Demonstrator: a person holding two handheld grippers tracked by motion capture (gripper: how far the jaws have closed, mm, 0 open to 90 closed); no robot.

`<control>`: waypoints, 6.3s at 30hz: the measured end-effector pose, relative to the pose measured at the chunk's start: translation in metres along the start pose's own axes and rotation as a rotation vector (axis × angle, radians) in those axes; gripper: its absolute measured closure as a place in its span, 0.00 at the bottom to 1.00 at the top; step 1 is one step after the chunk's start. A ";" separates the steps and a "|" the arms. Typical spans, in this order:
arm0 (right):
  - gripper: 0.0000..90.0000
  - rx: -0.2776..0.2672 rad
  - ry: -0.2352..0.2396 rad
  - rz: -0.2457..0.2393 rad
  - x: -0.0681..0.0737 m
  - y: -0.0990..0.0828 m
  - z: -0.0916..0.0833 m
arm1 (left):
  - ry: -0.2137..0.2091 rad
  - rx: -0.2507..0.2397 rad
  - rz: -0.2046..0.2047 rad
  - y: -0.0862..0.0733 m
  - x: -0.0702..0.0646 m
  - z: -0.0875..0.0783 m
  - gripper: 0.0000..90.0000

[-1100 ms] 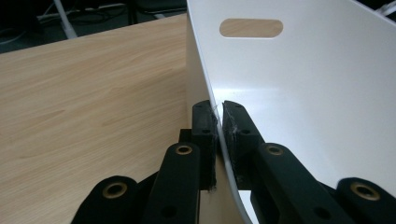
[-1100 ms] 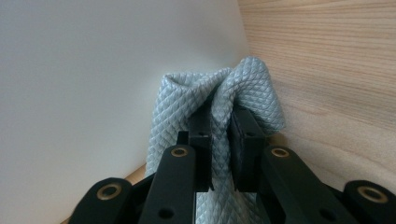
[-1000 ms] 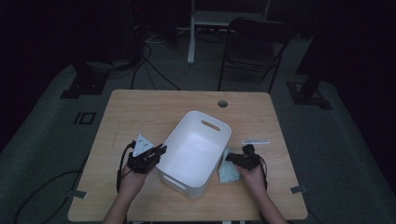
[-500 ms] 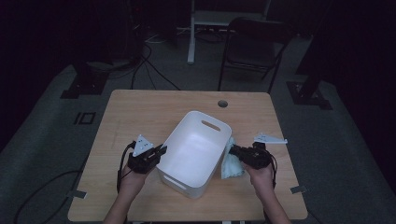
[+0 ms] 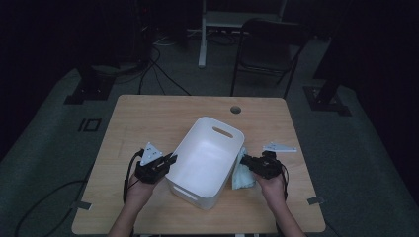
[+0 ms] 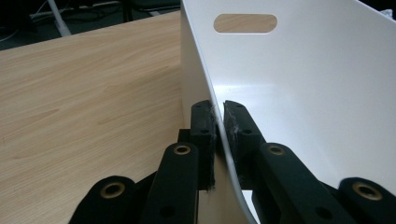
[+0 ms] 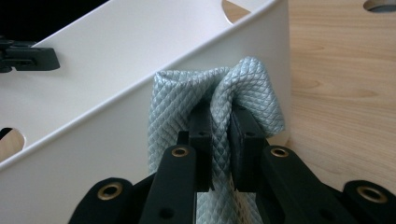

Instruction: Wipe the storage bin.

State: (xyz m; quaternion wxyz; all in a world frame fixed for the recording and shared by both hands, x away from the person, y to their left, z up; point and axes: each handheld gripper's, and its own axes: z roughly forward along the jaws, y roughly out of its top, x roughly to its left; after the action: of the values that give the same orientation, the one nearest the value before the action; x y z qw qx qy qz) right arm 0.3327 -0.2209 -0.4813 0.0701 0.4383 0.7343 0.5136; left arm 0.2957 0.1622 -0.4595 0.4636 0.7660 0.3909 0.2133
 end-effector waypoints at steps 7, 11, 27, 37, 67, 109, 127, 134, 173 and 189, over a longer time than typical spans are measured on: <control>0.90 0.015 -0.013 0.013 -0.003 -0.004 0.005 | 0.002 0.001 0.002 0.000 0.000 0.000 0.92; 0.90 0.032 -0.018 0.017 -0.005 -0.005 0.009 | 0.003 0.000 0.000 0.000 -0.001 0.000 0.92; 0.90 0.092 -0.026 0.061 -0.018 -0.017 0.023 | 0.005 0.000 0.000 0.000 -0.001 0.000 0.92; 0.90 0.128 -0.033 0.083 -0.025 -0.026 0.033 | 0.004 -0.002 -0.006 0.000 -0.001 0.001 0.92; 0.90 -0.017 0.038 -0.016 0.017 0.005 -0.014 | 0.016 -0.001 -0.021 0.000 -0.003 0.001 0.92; 0.90 0.167 -0.052 0.084 -0.019 -0.033 0.036 | 0.011 0.007 -0.009 0.002 -0.006 0.002 0.91; 0.90 0.132 0.012 0.085 -0.010 -0.023 0.020 | 0.031 0.002 -0.029 0.001 -0.007 0.002 0.91; 0.90 0.022 0.108 0.059 0.015 -0.001 -0.010 | 0.031 0.009 -0.020 0.002 -0.007 0.002 0.91; 0.90 0.128 -0.008 0.069 -0.003 -0.027 0.023 | 0.013 0.010 -0.007 0.002 -0.007 0.003 0.91; 0.90 0.184 -0.043 0.065 -0.009 -0.038 0.030 | 0.051 0.009 -0.023 0.002 -0.010 0.003 0.91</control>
State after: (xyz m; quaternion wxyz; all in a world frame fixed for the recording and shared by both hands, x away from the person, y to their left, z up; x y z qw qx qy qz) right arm 0.3330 -0.2102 -0.5293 0.0286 0.4773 0.7621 0.4366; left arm 0.2921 0.1519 -0.4590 0.4524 0.7578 0.4125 0.2258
